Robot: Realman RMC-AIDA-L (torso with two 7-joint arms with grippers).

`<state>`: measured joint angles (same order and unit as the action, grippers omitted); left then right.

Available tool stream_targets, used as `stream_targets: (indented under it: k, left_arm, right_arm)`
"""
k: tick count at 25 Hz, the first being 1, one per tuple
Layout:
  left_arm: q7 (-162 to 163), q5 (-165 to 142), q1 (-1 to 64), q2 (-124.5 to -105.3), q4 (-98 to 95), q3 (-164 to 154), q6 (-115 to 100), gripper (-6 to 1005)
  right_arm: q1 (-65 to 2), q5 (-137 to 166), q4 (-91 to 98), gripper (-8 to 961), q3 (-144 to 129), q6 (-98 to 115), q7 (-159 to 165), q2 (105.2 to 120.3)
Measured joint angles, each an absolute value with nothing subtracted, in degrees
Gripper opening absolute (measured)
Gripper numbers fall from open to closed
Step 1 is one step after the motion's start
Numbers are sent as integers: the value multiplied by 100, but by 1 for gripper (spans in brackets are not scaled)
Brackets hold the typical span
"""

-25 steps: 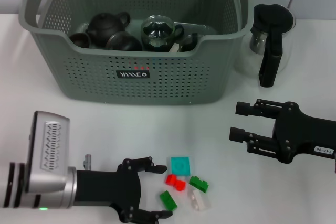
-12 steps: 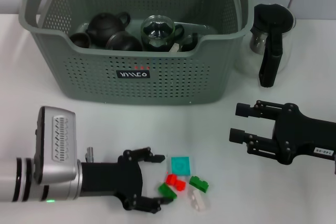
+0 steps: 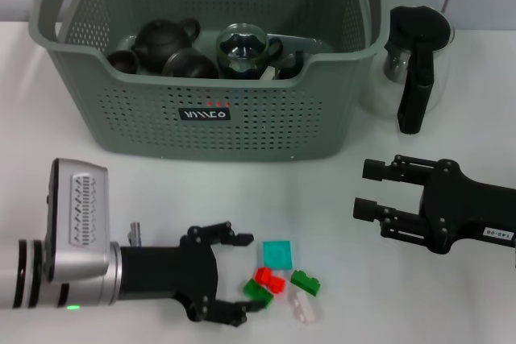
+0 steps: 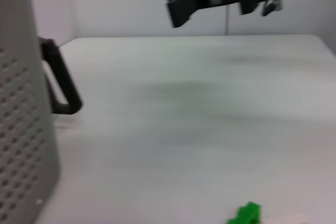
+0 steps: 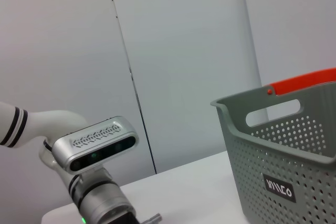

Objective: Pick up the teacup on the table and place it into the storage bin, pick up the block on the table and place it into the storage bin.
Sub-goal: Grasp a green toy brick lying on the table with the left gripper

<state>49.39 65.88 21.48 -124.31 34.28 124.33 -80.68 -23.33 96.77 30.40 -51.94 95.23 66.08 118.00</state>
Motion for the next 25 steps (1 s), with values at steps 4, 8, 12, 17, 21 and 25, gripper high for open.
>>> stream_targets:
  k: [4, 8, 12, 17, 21, 25]
  left_arm:
    - [4939, 6589, 2101, -12456, 3415, 12415, -8155, 903]
    - [4940, 6632, 2119, -12467, 3348, 12416, -8119, 903]
    - [4940, 6663, 2144, -12480, 3302, 12416, -8082, 903]
    - [4928, 6666, 2222, -12480, 3179, 12268, -7818, 903]
    - [4898, 6688, 2273, -12481, 3085, 12101, -7610, 902]
    - [4890, 6772, 2273, -12480, 3087, 12150, -7589, 902]
  right_arm:
    - [-2329, 9677, 3040, 643, -5194, 9522, 6609, 11795]
    - [-2336, 9677, 3041, 643, -5194, 9516, 6609, 11795]
    - [-2338, 9677, 3041, 643, -5194, 9514, 6609, 11795]
    - [-2338, 9677, 3041, 642, -5194, 9510, 6609, 11795]
    - [-2338, 9677, 3041, 642, -5194, 9510, 6609, 11795]
    - [-2332, 9677, 3041, 642, -5195, 9509, 6609, 11795]
